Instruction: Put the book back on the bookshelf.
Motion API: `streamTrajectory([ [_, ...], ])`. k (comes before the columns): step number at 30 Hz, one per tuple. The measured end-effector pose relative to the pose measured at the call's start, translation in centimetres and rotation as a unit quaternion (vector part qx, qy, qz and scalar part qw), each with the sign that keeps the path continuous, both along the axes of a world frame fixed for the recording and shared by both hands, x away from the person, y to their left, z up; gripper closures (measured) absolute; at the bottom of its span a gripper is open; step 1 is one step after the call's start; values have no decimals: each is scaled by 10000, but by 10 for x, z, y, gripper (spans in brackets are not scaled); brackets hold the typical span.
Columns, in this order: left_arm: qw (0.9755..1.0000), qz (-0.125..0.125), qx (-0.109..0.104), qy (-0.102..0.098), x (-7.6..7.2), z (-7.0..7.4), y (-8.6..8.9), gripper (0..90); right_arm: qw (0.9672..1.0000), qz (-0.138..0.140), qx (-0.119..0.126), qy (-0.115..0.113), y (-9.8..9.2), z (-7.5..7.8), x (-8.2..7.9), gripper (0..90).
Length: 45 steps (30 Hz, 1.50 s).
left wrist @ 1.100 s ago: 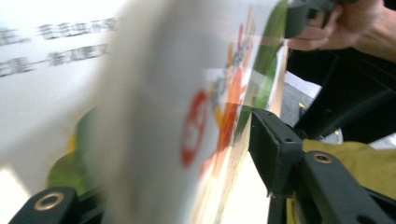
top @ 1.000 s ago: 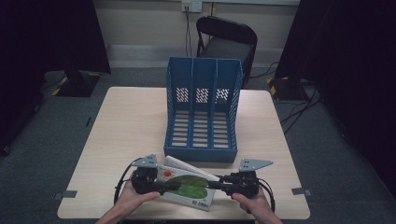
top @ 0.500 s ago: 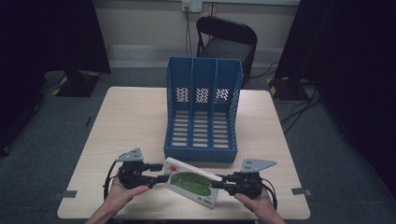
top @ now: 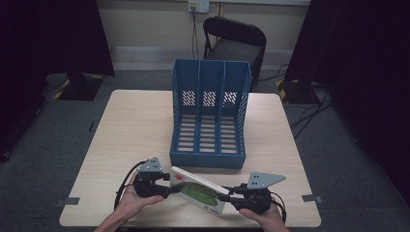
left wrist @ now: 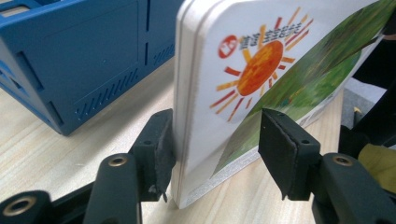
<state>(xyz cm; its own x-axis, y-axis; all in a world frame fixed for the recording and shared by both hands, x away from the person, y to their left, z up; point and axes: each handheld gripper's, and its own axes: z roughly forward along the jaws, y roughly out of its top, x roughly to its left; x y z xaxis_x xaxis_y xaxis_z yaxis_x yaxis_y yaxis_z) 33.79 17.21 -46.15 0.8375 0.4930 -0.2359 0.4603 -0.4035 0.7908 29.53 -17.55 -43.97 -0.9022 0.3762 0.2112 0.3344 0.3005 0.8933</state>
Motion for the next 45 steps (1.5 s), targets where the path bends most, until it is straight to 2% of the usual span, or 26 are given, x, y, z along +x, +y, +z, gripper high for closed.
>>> streamTrajectory([
  [8,10000,-14,7,11,-1,1,0,460,9999,9,-126,-92,9,-2,-1,715],
  [9,10000,-11,2,14,-2,1,0,462,9997,13,-236,-93,16,-5,-2,666],
  [12,10000,-13,-12,36,-2,1,-1,472,9991,-28,-378,-174,21,-6,-3,644],
  [13,10000,-40,-5,25,-3,1,-2,476,9991,-100,-381,-151,26,-8,-3,635],
  [14,10000,-48,1,9,-3,1,-2,474,9991,-107,-392,-151,27,-8,-3,666],
  [19,10000,-48,14,-22,-4,1,-4,472,9992,-70,-390,-19,30,-10,2,708],
  [21,10000,-44,28,-39,-4,0,-4,472,9996,-141,-220,145,32,-12,6,725],
  [22,10000,-44,28,-39,-4,0,-4,472,9996,-141,-220,145,32,-12,6,725],
  [23,10000,-57,48,-60,-5,1,-4,473,9993,-157,-339,39,37,-12,6,735],
  [26,10000,-63,40,-60,-6,1,-4,472,9993,-159,-334,77,43,-13,7,731],
  [30,9999,-79,51,-66,-7,1,-3,473,9989,-127,-450,67,47,-16,6,726],
  [31,9999,-76,50,-51,-7,1,-3,481,9987,-122,-452,175,46,-18,7,719],
  [33,10000,-78,39,-23,-6,1,-2,486,9984,-102,-512,237,48,-21,7,701],
  [40,10000,-16,34,-61,-7,-1,-3,486,9984,-93,-402,377,47,-29,9,667],
  [45,10000,3,19,-50,-7,-1,-3,486,9983,-146,-404,391,47,-32,10,722],
])
